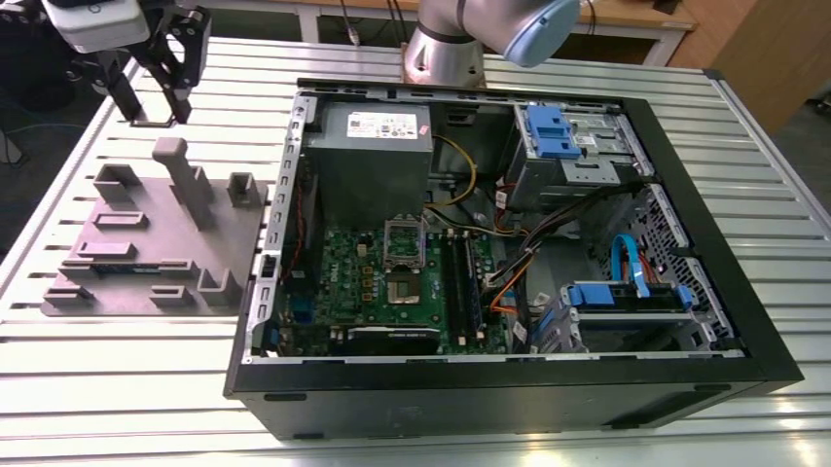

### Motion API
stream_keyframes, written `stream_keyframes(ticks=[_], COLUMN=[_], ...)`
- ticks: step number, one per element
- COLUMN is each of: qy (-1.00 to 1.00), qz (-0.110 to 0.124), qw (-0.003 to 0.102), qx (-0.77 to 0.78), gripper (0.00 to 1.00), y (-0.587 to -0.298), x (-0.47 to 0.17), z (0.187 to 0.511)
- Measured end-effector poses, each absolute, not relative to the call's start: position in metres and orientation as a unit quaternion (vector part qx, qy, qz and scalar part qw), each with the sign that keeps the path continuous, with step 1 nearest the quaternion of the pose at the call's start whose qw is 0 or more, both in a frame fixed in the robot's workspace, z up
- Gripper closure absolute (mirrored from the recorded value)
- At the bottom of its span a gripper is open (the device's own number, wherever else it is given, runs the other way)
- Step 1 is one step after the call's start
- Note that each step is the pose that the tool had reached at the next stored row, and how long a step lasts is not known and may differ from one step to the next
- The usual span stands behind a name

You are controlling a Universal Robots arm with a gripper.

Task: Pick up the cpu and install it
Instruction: 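Pick up the cpu and move it towards the insertion slot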

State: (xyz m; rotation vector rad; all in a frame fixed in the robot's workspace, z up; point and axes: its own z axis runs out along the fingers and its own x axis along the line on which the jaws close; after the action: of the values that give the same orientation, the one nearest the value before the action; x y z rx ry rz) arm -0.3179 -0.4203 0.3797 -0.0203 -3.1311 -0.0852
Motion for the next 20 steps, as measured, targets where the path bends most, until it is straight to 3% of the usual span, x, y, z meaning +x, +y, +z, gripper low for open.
stream_keyframes(ticks=[20], qy=[-1.000], qz=[-0.027], qw=[0.005], qx=[-0.006], gripper=[0.53], y=[-0.4203], x=[-0.3085], z=[0.3797])
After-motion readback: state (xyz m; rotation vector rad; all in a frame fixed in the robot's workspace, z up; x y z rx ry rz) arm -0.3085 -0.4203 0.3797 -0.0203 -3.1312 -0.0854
